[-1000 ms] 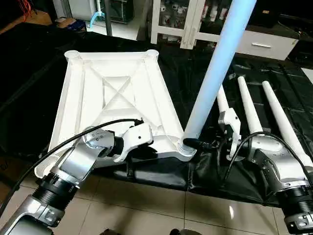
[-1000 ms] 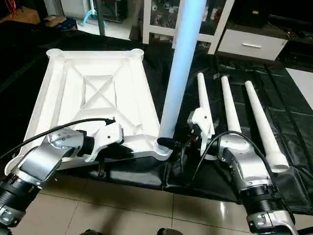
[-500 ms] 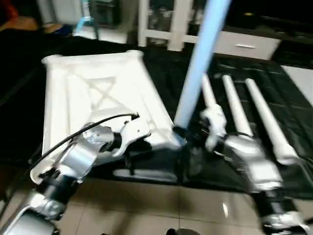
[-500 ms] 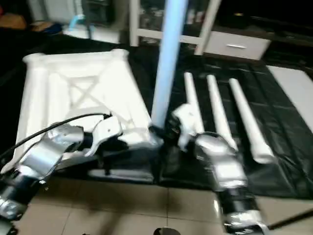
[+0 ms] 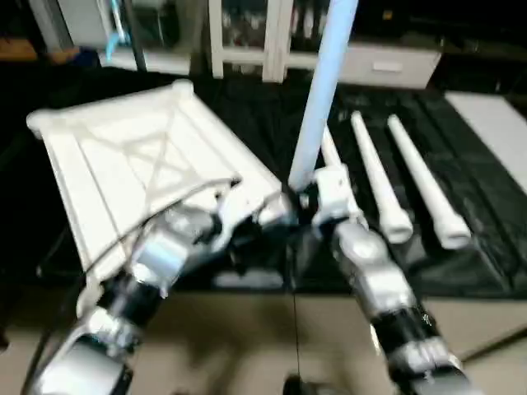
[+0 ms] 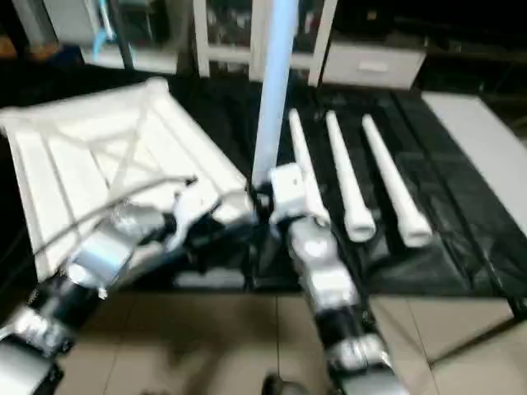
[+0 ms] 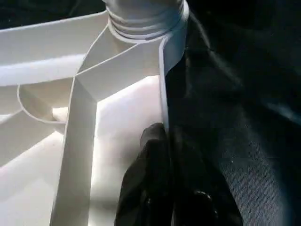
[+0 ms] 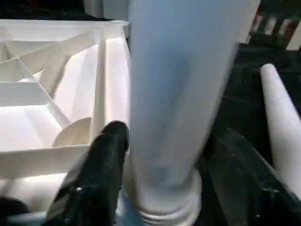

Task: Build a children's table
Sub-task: Rotate leg to tighten

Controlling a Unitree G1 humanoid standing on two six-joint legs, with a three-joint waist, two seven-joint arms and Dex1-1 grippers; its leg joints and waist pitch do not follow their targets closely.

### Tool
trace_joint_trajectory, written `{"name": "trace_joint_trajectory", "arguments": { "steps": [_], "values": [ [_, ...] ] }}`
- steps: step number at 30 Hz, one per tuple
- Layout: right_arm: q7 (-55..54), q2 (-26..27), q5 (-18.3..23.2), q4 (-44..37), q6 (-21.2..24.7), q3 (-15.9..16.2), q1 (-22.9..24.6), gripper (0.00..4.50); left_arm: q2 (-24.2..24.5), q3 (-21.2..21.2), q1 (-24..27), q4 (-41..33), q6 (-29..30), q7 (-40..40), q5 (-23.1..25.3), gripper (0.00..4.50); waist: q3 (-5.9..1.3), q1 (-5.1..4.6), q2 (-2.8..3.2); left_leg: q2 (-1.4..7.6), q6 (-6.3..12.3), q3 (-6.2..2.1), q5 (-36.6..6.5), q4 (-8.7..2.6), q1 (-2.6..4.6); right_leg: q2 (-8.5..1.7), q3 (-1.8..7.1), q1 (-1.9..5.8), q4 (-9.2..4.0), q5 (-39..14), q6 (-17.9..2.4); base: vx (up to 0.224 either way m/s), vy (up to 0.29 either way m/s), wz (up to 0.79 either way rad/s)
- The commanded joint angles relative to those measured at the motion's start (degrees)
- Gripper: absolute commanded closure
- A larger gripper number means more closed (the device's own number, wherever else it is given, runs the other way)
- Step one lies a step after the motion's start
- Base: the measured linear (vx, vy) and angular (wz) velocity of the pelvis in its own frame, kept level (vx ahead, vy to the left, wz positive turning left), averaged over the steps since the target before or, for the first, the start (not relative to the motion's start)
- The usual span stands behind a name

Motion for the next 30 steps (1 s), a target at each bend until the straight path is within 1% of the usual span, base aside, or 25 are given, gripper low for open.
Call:
{"name": "trace_joint_trajectory", "arguments": {
  "steps": [1,2,3,4,5,6,7,8,9,11,13,14,15,16,17,18,21,22,23,24,26,28,29,30],
  "values": [
    [2.65,-1.23,2.79,-3.54,0.72,-1.05,-0.53,1.66,1.41,-2.94,2.35,0.19,-1.00,-3.13,0.59,4.50,-3.17,1.69,-1.97,-3.86,0.46,1.46,-21.77,4.87,4.61,-3.46,1.90,-4.90,-13.04,-59.87,5.16,0.076,-0.131,0.09],
    [5.08,-2.26,4.66,-5.09,1.36,-1.65,-0.28,1.56,2.33,-3.13,2.97,-0.86,-1.38,-4.55,-0.01,4.50,-3.26,2.50,-1.27,-2.85,1.49,0.67,-15.06,4.82,2.93,-6.28,4.59,-3.08,-13.44,-63.64,4.14,0.076,-0.131,0.09],
    [9.12,-3.86,6.87,-7.05,2.43,-1.92,0.14,1.48,3.49,-3.40,3.64,-1.92,-2.01,-6.04,-0.41,4.50,-4.25,3.25,-0.57,-0.90,1.68,-1.23,-8.91,-0.10,-2.99,-6.07,4.96,2.81,-8.45,-52.22,2.45,0.094,-0.036,-0.25],
    [17.76,-8.01,9.83,-10.75,4.96,-1.03,1.58,1.40,6.17,-4.33,5.31,-4.20,-6.36,-10.60,-1.58,4.50,-5.54,3.79,0.50,0.22,1.56,-1.19,-6.13,-1.92,-1.64,-2.75,3.94,1.71,-6.18,-28.60,-0.79,0.096,-0.021,-0.22],
    [18.00,-8.13,9.86,-10.81,4.98,-1.00,1.62,1.40,6.24,-4.36,5.37,-4.29,-6.42,-10.76,-1.64,4.50,-5.62,3.56,0.99,0.45,2.23,-1.19,-4.35,-1.92,-1.22,-1.83,3.70,1.46,-5.16,-17.90,-3.59,0.096,-0.021,-0.22],
    [24.04,-11.39,10.59,-12.39,5.91,-0.31,2.84,1.20,8.19,-5.01,6.81,-6.69,-8.17,-14.83,-3.27,4.50,-5.23,3.28,1.30,0.74,3.14,-0.48,-5.99,-2.12,-0.98,-0.92,3.75,1.04,-4.75,-8.18,-8.78,0.000,0.000,0.00],
    [27.73,-13.60,10.93,-13.09,6.48,0.20,3.66,1.12,9.29,-5.40,7.62,-8.05,-8.68,-17.13,-4.18,4.50,-4.54,3.24,1.36,0.65,2.66,0.40,-14.48,-2.22,-0.23,-0.60,4.17,0.05,-5.58,-12.01,-11.45,0.056,0.004,0.15],
    [29.98,-15.11,10.82,-13.23,6.14,0.60,4.22,1.06,9.78,-5.65,7.96,-8.70,-8.16,-18.02,-4.47,4.50,-4.76,3.08,1.27,0.63,2.39,0.51,-16.49,-2.24,-0.08,-0.70,4.23,0.20,-5.56,-12.91,-12.16,0.056,0.004,0.15],
    [32.57,-16.72,11.04,-13.50,6.73,0.89,4.83,1.06,10.16,-5.86,8.18,-8.99,-8.32,-18.62,-4.47,4.50,-5.09,3.13,1.17,0.55,2.27,0.66,-17.16,-2.27,-0.46,-0.69,4.29,0.65,-5.45,-13.02,-12.72,0.059,0.014,0.14],
    [36.00,-18.90,11.33,-13.80,7.21,1.29,5.59,1.06,10.37,-5.89,8.28,-9.08,-8.43,-18.85,-4.38,4.50,-4.91,3.17,0.97,0.51,2.45,0.84,-17.53,-2.31,-0.49,-0.65,4.45,0.58,-5.72,-14.39,-12.35,0.000,0.000,0.00],
    [39.97,-21.82,11.76,-13.56,7.59,1.94,6.17,1.06,10.44,-5.55,8.18,-8.83,-8.81,-19.08,-4.24,4.50,-4.82,3.38,0.79,0.56,2.41,1.08,-18.59,-2.26,-0.21,-0.62,4.81,0.33,-6.01,-17.47,-11.38,0.000,0.000,0.00],
    [40.04,-21.87,11.75,-13.54,7.57,1.96,6.17,1.06,10.44,-5.55,8.17,-8.82,-8.82,-19.08,-4.24,4.50,-4.83,3.27,0.69,0.51,2.39,1.09,-18.58,-2.26,-0.31,-0.62,4.93,0.34,-6.00,-17.94,-11.18,0.000,0.000,0.00],
    [40.62,-22.33,11.67,-13.34,7.43,2.11,6.19,1.06,10.45,-5.48,8.12,-8.77,-8.86,-19.12,-4.22,4.50,-4.87,3.10,0.54,0.38,2.34,0.93,-17.94,-2.30,-0.87,-0.64,5.02,0.72,-5.87,-18.82,-10.56,0.000,0.000,0.00],
    [42.67,-23.77,11.87,-13.13,8.14,2.83,6.26,1.06,10.60,-5.45,7.89,-8.71,-8.93,-19.27,-4.26,4.50,-4.87,3.06,0.55,0.39,2.29,0.78,-17.61,-2.38,-1.06,-0.68,5.02,0.85,-5.94,-19.96,-9.87,0.000,0.000,0.00],
    [42.81,-23.86,11.88,-13.10,8.16,2.88,6.26,1.06,10.61,-5.45,7.87,-8.69,-8.95,-19.27,-4.26,4.50,-4.90,3.07,0.54,0.40,2.36,0.81,-17.50,-2.31,-0.93,-0.68,5.03,0.80,-6.00,-20.12,-9.72,0.000,0.000,0.00],
    [45.15,-25.10,12.37,-13.13,9.04,3.54,6.31,1.06,10.79,-5.51,7.69,-8.44,-9.42,-19.34,-4.38,4.50,-4.90,3.09,0.55,0.39,2.52,0.93,-17.60,-2.22,-0.76,-0.74,5.11,0.61,-6.16,-20.28,-9.68,0.000,0.000,0.00],
    [47.21,-25.67,12.58,-12.65,9.60,3.77,6.07,1.06,10.92,-5.56,7.69,-8.47,-9.85,-19.61,-4.70,4.50,-4.97,3.11,0.34,0.34,2.93,0.89,-16.78,-2.18,-1.02,-0.79,5.09,0.80,-6.13,-20.23,-9.52,0.000,0.000,0.00],
    [47.35,-25.56,12.59,-12.41,9.57,3.68,5.97,1.23,10.90,-5.55,7.70,-8.53,-9.82,-19.65,-4.74,4.50,-4.98,3.12,0.28,0.33,2.95,0.89,-16.64,-2.16,-1.10,-0.82,5.05,0.85,-6.17,-20.74,-9.39,0.000,0.000,0.00],
    [47.77,-25.14,12.98,-12.00,9.99,3.43,5.65,1.23,10.93,-5.53,7.74,-8.77,-9.73,-19.85,-4.82,4.50,-5.01,3.14,0.25,0.32,2.94,0.89,-16.42,-2.13,-1.12,-0.83,5.04,0.85,-6.17,-20.89,-9.31,0.000,0.000,0.00],
    [47.96,-24.95,13.28,-11.99,10.36,3.35,5.54,1.33,10.97,-5.52,7.75,-8.90,-9.68,-19.95,-4.84,4.50,-4.86,3.20,0.08,0.32,3.06,0.88,-16.33,-2.16,-1.12,-0.84,5.02,0.76,-6.25,-21.77,-9.07,0.000,0.000,0.00],
    [48.24,-24.72,13.65,-12.08,10.66,3.28,5.37,1.51,10.93,-5.41,7.77,-8.97,-9.61,-20.15,-4.85,4.50,-4.80,3.22,0.16,0.37,3.03,0.83,-16.08,-2.19,-1.14,-0.88,5.02,0.74,-6.31,-22.34,-8.78,0.000,0.000,0.00],
    [48.64,-24.46,14.01,-12.09,10.86,3.34,5.22,1.70,10.91,-5.34,7.80,-9.03,-9.60,-20.31,-4.82,4.50,-4.90,3.21,0.17,0.40,2.98,0.80,-15.46,-2.20,-1.16,-0.80,5.00,0.82,-6.14,-21.11,-9.01,0.000,0.000,0.00],
    [48.75,-24.39,14.03,-12.03,10.81,3.41,5.17,1.87,10.91,-5.32,7.83,-9.13,-9.53,-20.36,-4.84,4.50,-4.90,3.23,0.21,0.43,2.99,0.80,-15.43,-2.20,-1.15,-0.81,5.01,0.81,-6.12,-20.82,-9.12,0.000,0.000,0.00],
    [48.78,-24.27,14.03,-11.85,10.71,3.45,5.10,1.87,10.90,-5.31,7.86,-9.25,-9.43,-20.41,-4.87,4.50,-4.87,3.20,0.19,0.42,2.96,0.82,-15.42,-2.20,-1.19,-0.78,5.00,0.83,-6.09,-20.56,-9.25,0.000,0.000,0.00]
  ]
}}
